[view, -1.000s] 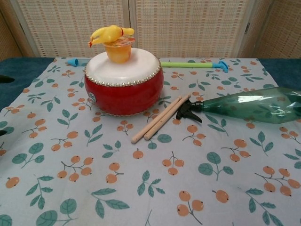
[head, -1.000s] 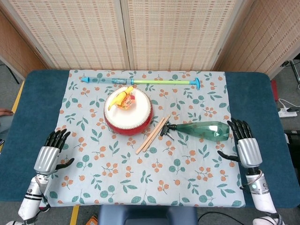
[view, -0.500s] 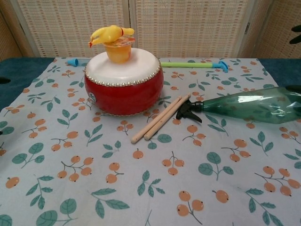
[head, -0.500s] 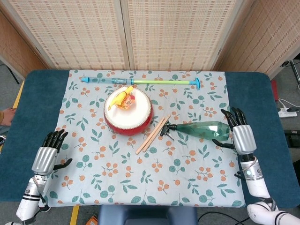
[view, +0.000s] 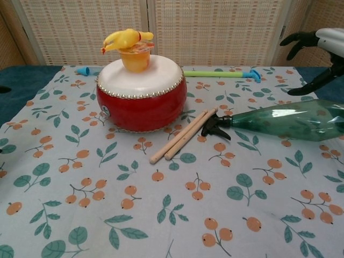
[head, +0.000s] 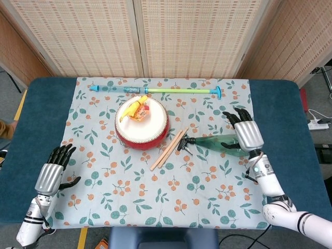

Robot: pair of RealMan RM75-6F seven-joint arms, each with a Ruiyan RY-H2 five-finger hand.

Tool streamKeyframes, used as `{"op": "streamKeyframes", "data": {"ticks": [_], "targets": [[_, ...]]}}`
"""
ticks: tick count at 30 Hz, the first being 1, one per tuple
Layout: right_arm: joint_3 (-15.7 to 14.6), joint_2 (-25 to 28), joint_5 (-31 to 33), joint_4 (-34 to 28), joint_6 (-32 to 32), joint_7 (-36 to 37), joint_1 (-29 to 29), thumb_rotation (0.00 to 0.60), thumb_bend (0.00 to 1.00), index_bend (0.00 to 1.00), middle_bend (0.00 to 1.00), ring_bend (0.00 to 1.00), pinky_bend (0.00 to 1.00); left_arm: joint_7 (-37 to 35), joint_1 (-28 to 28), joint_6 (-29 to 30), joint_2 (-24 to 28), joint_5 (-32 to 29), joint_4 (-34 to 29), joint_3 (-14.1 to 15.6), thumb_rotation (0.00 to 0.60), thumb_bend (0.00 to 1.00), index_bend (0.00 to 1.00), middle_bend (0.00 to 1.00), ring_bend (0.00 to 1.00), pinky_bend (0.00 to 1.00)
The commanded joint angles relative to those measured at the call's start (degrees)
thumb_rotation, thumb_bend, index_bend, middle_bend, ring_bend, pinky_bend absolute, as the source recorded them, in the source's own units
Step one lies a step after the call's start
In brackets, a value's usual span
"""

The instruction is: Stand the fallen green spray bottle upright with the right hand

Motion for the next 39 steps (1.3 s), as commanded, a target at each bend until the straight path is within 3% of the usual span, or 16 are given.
{"op": "streamKeyframes", "data": {"ticks": [1,7,14,39], "targets": [[0.4,-2.4,6.3,-2.3,-3.6,-11.4,4.5,0.6,0.0,0.16,0.26,0.07,0.08,-0.2,0.0,0.4,0.3,0.5,-0.4,0.2,0.6,0.17,0.0,0.0,0.0,0.03],[-0.8,-8.3,12.7,1.1,-5.0,-22.4,8.1,0.6,0.0,0.17,0.26,0.07,0.05,-1.1,0.4,1.4,0.8,0.9,-0.8,0.2,0.6,0.17,0.0,0.0,0.0,0.03],[-1.0,-13.8,20.3,7.1,-6.5,-30.4,11.6,0.6,0.0,0.22,0.28,0.07,0.05,-2.5,0.5,1.9,1.3,1.4,-1.0,0.4,0.6,0.17,0.0,0.0,0.0,0.03],[0.4,-23.6,32.4,20.4,-9.0,-37.4,18.4,0.6,0.0,0.33,0.33,0.11,0.02,-4.8,0.2,1.5,1.4,2.1,-0.7,0.9,0.6,0.17,0.0,0.0,0.0,0.03]]}}
